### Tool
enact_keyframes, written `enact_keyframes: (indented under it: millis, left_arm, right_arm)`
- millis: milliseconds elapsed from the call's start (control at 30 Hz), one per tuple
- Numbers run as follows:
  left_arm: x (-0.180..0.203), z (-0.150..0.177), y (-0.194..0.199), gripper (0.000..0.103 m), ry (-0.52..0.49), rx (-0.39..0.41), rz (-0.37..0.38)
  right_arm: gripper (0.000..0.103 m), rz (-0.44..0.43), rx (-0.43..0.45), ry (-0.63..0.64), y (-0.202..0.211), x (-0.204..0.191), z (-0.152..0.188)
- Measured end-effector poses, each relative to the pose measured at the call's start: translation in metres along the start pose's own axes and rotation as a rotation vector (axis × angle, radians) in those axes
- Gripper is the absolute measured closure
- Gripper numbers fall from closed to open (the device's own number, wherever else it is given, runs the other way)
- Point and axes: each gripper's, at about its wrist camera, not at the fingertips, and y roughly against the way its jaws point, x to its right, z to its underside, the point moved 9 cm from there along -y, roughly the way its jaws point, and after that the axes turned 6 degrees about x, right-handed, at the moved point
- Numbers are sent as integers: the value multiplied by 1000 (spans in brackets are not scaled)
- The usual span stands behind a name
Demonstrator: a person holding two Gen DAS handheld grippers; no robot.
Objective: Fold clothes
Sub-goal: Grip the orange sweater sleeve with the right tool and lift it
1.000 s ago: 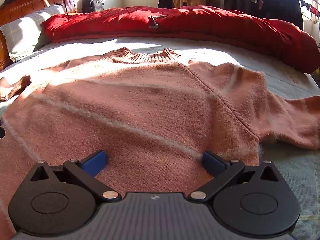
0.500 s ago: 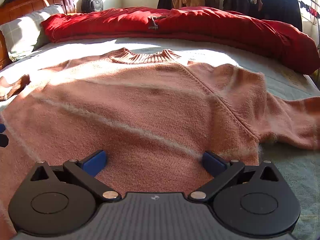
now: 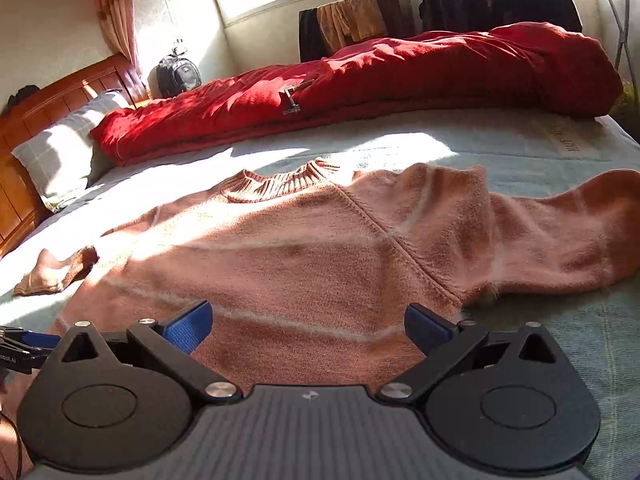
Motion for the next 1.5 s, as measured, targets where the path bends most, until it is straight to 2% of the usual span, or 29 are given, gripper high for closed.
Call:
enact_keyframes:
  millis: [67, 100, 167, 200, 233, 300, 400, 433, 567, 600, 633, 700, 733, 933, 1133, 1233, 1400, 1500]
  left_arm:
    - [1, 0, -1, 1, -3, -1, 0]
    - [2, 0, -1, 1, -6, -3, -3]
    - [3, 1, -1, 1, -11, -4, -7]
    - [3, 1, -1, 1, -14, -5, -9]
    - [3, 1, -1, 1, -13, -4, -10]
    - [2, 1, -1, 1, -5, -3, -14]
    - [1, 1, -1, 1, -7, -10, -24]
    - [2, 1, -1, 1, -11, -14, -28]
    - [5, 3, -2, 1, -33, -27, -46]
    - [6, 4, -2, 1, -37, -29, -49]
    - [6, 4, -1, 1, -39, -31, -52]
    - [6, 5, 0, 1, -40, -35, -56]
    - [6, 5, 0, 1, -39, -36, -57]
    - [4, 4, 0, 1, -29, -42, -65]
    - [4, 2, -3, 1, -31, -38, -67]
    - [4, 1, -4, 1, -28, -36, -66]
    - [2, 1, -3, 1, -23, -33, -59]
    - [2, 0, -3, 1, -21, -33, -58]
  right_arm:
    - [0, 80, 80, -40, 21, 36, -17]
    - [0, 154, 115, -44, 31, 58, -24]
    - [1, 330, 130, -26, 47, 102, -32]
    - [9, 424, 114, -18, 55, 127, -33]
    - [26, 506, 91, -11, 60, 151, -33]
    - [48, 652, 36, 14, 68, 192, -29]
    - [50, 753, 17, 23, 71, 237, -22]
    - [50, 743, 21, -8, 68, 248, -20]
    - [55, 599, 61, -209, 50, 281, -14]
    - [62, 582, 60, -242, 45, 287, -12]
    - [75, 577, 51, -264, 39, 292, -10]
    - [90, 549, 51, -300, 27, 298, -8]
    - [93, 540, 59, -311, 25, 299, -8]
    - [94, 630, 76, -237, 51, 293, -28]
    - [94, 740, 145, -162, 107, 296, -66]
    - [94, 787, 153, -151, 126, 302, -77]
    - [94, 838, 152, -176, 141, 318, -81]
    - [93, 853, 116, -198, 138, 327, -75]
